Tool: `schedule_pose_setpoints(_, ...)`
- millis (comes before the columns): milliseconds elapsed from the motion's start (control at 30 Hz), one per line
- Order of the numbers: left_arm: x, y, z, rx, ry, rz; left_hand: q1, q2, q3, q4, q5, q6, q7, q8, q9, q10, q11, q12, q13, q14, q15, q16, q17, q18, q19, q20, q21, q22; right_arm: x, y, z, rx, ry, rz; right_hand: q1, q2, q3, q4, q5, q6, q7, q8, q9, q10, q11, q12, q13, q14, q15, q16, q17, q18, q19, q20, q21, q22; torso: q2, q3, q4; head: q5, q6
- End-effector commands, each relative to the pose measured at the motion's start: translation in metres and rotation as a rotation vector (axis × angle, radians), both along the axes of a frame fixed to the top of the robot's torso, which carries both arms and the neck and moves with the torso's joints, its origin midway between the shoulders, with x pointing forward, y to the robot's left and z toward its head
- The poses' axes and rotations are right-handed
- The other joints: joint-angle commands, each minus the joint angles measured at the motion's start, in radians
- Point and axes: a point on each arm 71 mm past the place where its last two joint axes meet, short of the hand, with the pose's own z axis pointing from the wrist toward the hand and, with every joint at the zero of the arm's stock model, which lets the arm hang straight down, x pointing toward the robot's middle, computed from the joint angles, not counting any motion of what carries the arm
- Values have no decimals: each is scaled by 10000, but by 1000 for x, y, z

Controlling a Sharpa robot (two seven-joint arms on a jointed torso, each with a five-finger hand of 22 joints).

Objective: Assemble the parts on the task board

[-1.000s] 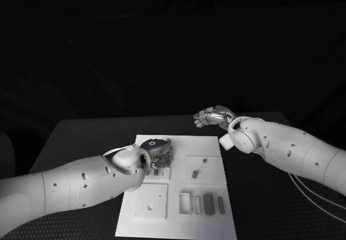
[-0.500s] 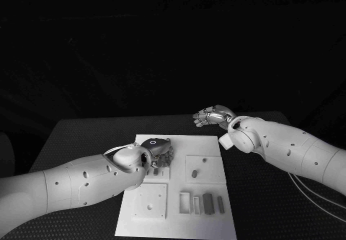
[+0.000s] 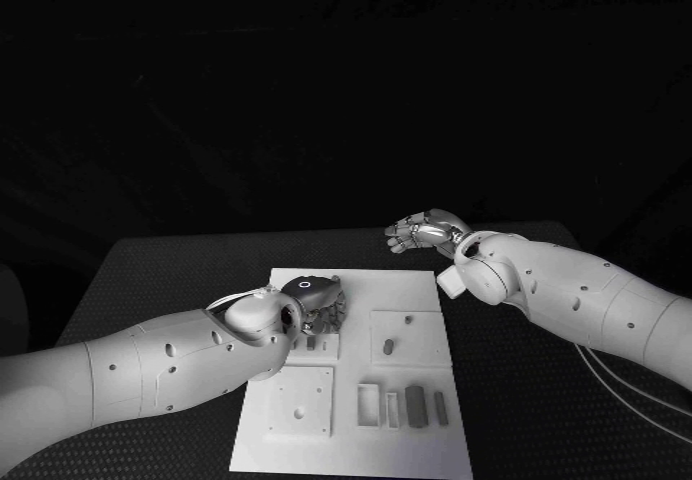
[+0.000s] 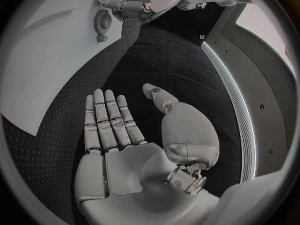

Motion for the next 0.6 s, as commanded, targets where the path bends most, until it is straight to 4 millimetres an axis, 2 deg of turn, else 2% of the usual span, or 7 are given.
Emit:
schedule_pose_setpoints(33, -3, 2, -9, 219, 335, 0, 50, 122, 164, -2, -326, 70, 0, 56, 60, 83, 5, -18, 14, 6, -57, 39, -42, -155, 73, -761, -13, 8, -1, 2, 0, 51, -47, 192, -76, -10, -41, 41, 51, -72, 373, 66, -17, 18, 24, -48, -13, -83, 11, 44, -17, -13, -39, 3, -59, 11, 0, 1, 7, -2, 5)
schedule_pose_setpoints(600, 2, 13, 2, -953, 153, 539, 13, 81, 335, -8, -334, 115, -27, 83, 86, 192, -29, -40, 19, 87, -93, 131, -63, -154, 148, -794, -20, 24, -1, 1, 0, 44, -57, 168, -71, -10, -41, 39, 55, -72, 372, 69, -21, 18, 24, -48, -13, -83, 11, 48, -23, -12, -36, 3, -68, 18, -10, 4, 6, 44, 98)
